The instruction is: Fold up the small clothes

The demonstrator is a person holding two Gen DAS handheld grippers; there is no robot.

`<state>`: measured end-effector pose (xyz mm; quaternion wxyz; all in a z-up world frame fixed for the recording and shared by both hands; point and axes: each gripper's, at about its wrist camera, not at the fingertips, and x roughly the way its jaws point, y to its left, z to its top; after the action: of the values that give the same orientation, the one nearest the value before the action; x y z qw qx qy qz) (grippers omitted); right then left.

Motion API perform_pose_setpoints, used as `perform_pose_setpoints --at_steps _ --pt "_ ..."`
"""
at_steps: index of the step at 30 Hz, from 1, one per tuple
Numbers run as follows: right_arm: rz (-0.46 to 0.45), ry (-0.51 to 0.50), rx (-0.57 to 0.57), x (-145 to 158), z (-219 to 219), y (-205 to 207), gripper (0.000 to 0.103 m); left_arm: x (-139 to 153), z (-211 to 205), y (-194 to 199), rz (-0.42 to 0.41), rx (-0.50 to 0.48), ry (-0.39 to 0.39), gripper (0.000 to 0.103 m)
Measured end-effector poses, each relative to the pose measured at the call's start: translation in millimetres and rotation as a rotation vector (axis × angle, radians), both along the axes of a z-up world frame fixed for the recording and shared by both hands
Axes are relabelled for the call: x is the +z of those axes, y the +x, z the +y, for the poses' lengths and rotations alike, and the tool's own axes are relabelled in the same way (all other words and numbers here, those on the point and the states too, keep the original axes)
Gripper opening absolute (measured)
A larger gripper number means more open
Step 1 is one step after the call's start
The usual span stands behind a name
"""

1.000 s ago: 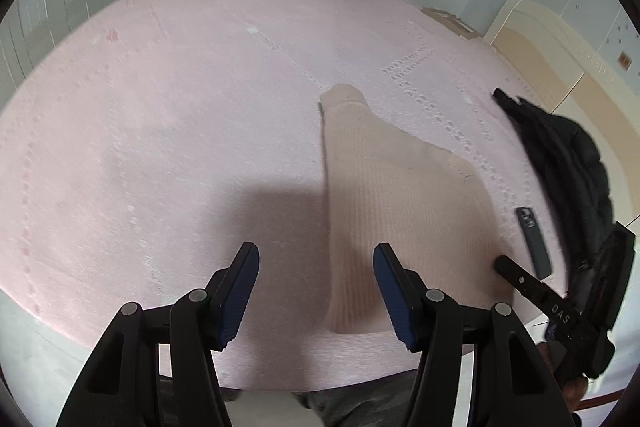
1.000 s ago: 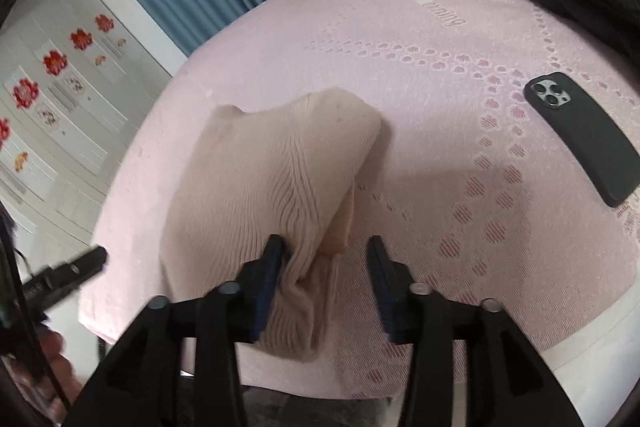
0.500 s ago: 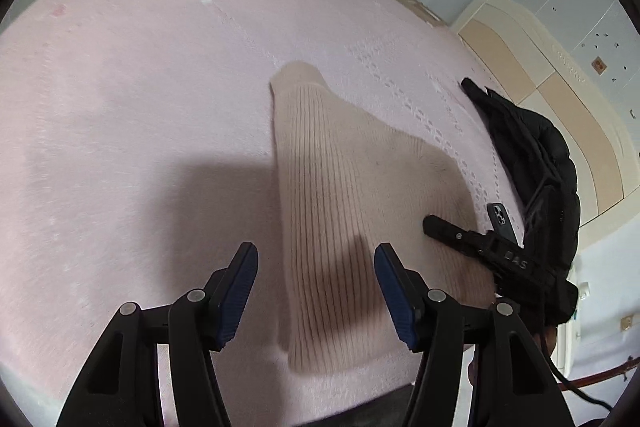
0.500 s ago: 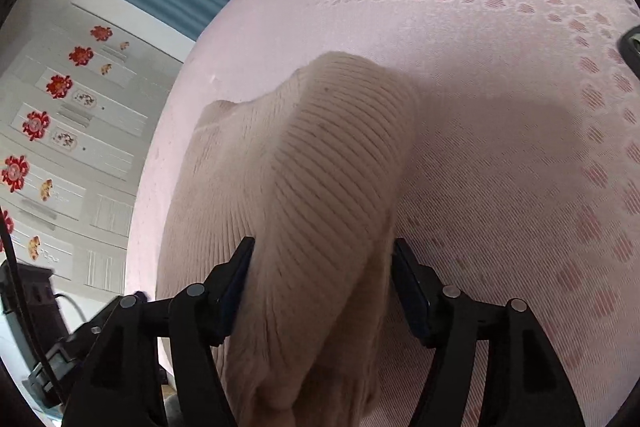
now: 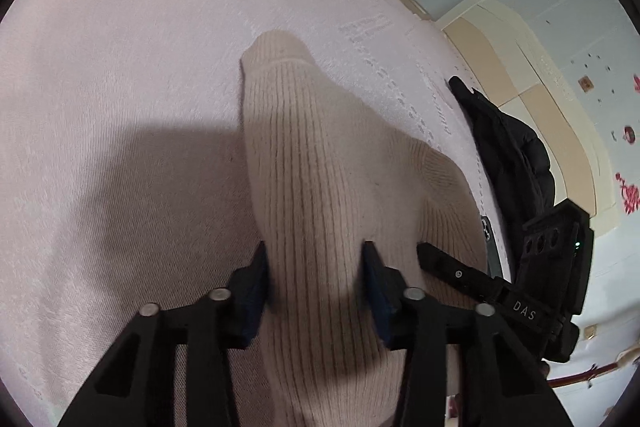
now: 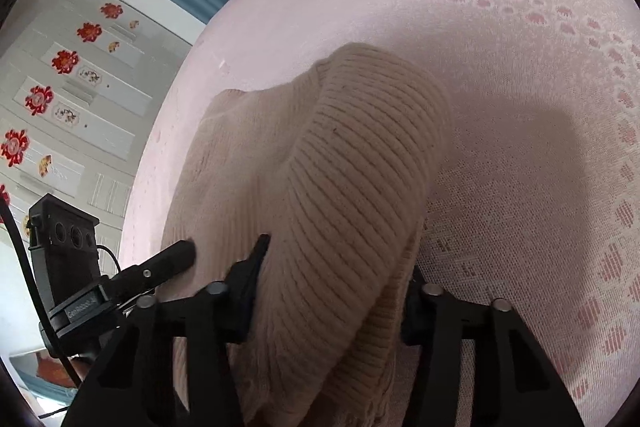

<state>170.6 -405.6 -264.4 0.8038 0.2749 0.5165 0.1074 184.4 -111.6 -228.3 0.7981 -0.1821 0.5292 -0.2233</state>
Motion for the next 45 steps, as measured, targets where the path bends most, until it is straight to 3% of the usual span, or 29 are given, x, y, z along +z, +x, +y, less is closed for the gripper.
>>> perform_pose_setpoints --at_steps 3,9,17,21,26,28,33,36,39,43,45 --pt "-0.04 -0.03 0.004 15 10 -5 0.037 11 -2 0 -0.048 0.01 0.027 0.033" --pt "-0.087 0.028 -0.001 36 38 2 0.035 34 25 13 -0.112 0.066 0.057 0.032" --pt "-0.151 0.085 0.045 47 110 62 0.034 56 95 57 -0.164 0.159 0.112 0.032" --pt "-0.153 0.069 0.079 38 141 98 0.034 53 115 85 -0.187 0.18 0.175 0.032" --pt "-0.116 -0.002 0.114 15 171 135 0.035 26 118 109 -0.157 0.178 0.227 0.032" --pt "-0.096 -0.064 0.123 4 179 143 0.038 20 123 109 -0.156 0.179 0.236 0.034" --pt "-0.079 -0.133 0.145 3 172 142 0.062 17 134 98 -0.192 0.167 0.257 0.046" --pt "-0.068 -0.117 0.131 14 158 128 0.063 18 141 89 -0.198 0.158 0.238 0.052" --pt "-0.154 -0.221 0.076 31 148 117 0.063 20 150 83 -0.189 0.173 0.186 0.056" --pt "-0.125 -0.216 0.058 26 147 140 0.063 22 157 73 -0.176 0.188 0.131 0.057" --pt "-0.096 -0.179 0.071 18 152 155 0.049 24 158 67 -0.179 0.191 0.123 0.057"
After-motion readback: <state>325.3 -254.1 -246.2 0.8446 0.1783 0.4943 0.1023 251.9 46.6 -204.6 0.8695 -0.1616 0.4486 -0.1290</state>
